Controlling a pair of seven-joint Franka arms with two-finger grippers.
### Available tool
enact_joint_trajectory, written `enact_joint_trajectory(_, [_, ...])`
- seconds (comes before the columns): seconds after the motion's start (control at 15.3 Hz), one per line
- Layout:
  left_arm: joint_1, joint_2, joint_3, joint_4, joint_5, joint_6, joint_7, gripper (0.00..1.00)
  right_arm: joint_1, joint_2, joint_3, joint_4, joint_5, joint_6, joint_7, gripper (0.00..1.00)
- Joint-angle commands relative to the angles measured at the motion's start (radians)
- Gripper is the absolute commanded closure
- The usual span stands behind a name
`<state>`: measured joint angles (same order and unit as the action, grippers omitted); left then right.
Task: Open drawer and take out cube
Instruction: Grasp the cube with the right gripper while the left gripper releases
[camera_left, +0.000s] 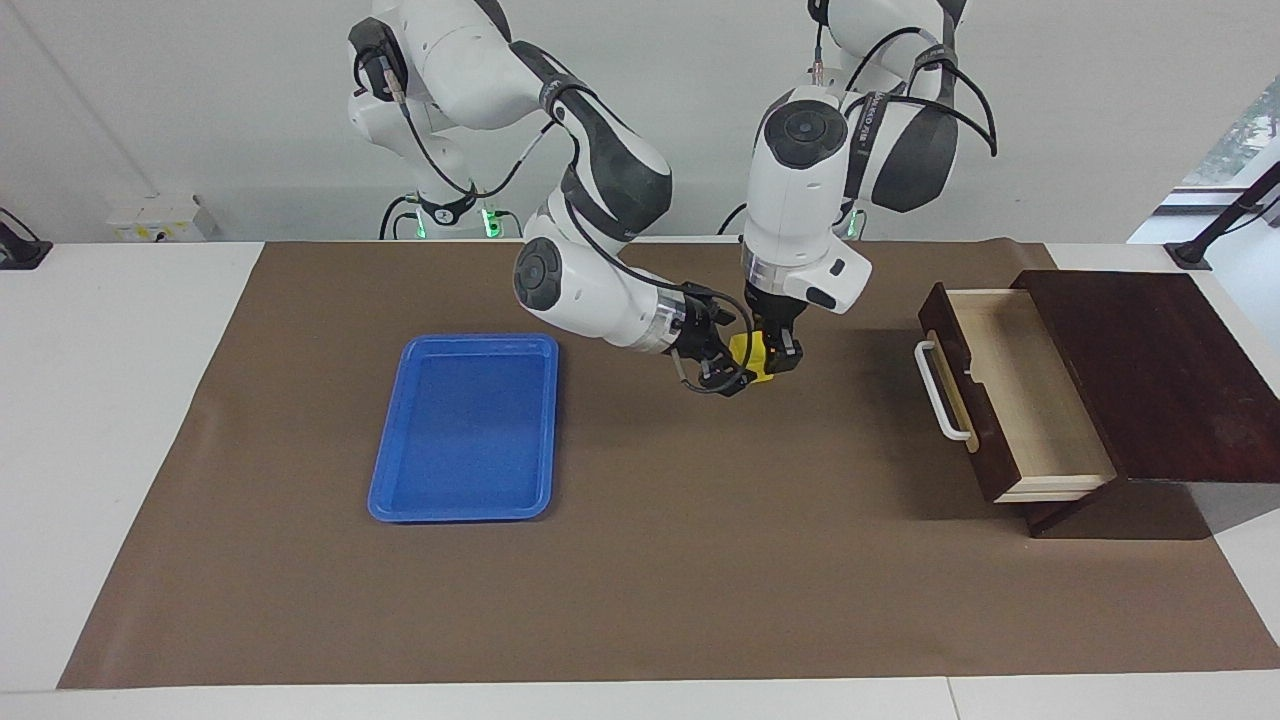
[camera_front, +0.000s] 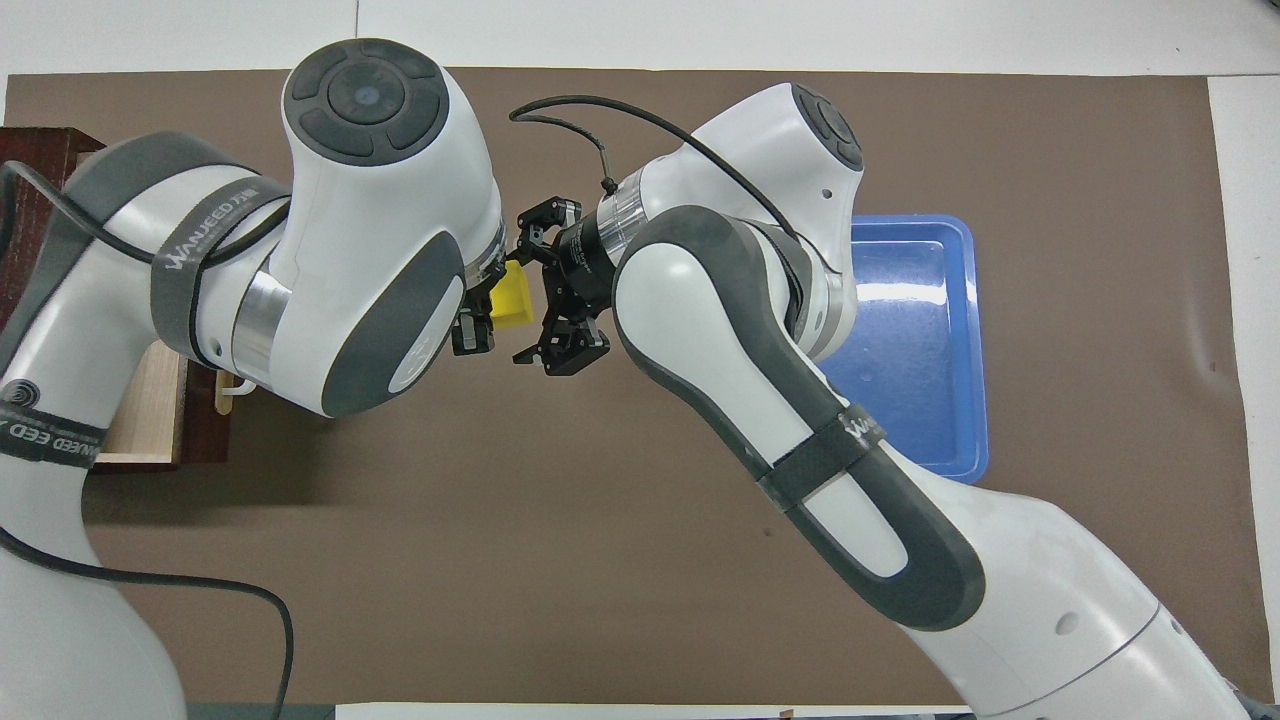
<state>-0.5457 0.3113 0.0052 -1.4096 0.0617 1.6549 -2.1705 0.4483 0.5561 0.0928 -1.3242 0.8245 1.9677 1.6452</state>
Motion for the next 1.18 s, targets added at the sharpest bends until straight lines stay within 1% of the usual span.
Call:
enact_joint_trajectory(0.0, [-0.008, -0.009, 0.006, -0.019, 0.004, 0.02, 0.0, 1.0, 0.006, 0.022, 0.002, 0.037, -0.024, -0.015, 0.033, 0.0])
enact_joint_trajectory(0.2, [-0.01, -0.017, 0.006, -0.032, 0.004, 0.029, 0.001, 1.0, 0.007, 0.021, 0.004, 0.037, -0.053, -0.013, 0.03, 0.0])
enact_joint_trajectory(0.26, [-0.01, -0.017, 0.006, -0.035, 0.003, 0.034, 0.0, 1.0, 0.007, 0.021, 0.004, 0.037, -0.053, -0.013, 0.03, 0.03])
enact_joint_trajectory(0.33, [-0.01, -0.017, 0.006, -0.035, 0.003, 0.036, 0.001, 1.0, 0.007, 0.021, 0.004, 0.037, -0.054, -0.015, 0.03, 0.14])
enact_joint_trajectory(0.39, [-0.01, -0.018, 0.006, -0.035, 0.003, 0.036, 0.001, 1.0, 0.007, 0.021, 0.004, 0.036, -0.057, -0.015, 0.024, 0.28])
enact_joint_trajectory(0.46, [-0.01, -0.017, 0.006, -0.037, 0.003, 0.036, 0.001, 1.0, 0.01, 0.018, 0.004, 0.036, -0.07, -0.012, 0.022, 0.86])
enact_joint_trajectory(0.52, [-0.008, -0.018, 0.006, -0.04, 0.003, 0.04, 0.001, 1.0, 0.009, 0.015, 0.004, 0.037, -0.073, -0.013, 0.028, 1.0])
enact_joint_trajectory(0.92, [-0.008, -0.026, 0.006, -0.058, 0.003, 0.055, 0.003, 1.0, -0.01, 0.001, 0.007, 0.037, -0.085, -0.027, 0.018, 1.0])
enact_joint_trajectory(0.98, [-0.007, -0.026, 0.004, -0.057, 0.003, 0.055, 0.009, 0.91, -0.011, -0.004, 0.007, 0.037, -0.084, -0.029, 0.018, 1.0])
enact_joint_trajectory(1.05, [-0.007, -0.026, 0.004, -0.057, 0.003, 0.054, 0.015, 0.6, -0.013, -0.007, 0.007, 0.037, -0.084, -0.032, 0.018, 1.0])
enact_joint_trajectory(1.11, [-0.005, -0.026, 0.004, -0.055, 0.003, 0.049, 0.027, 0.01, -0.013, -0.008, 0.007, 0.036, -0.084, -0.033, 0.016, 1.0])
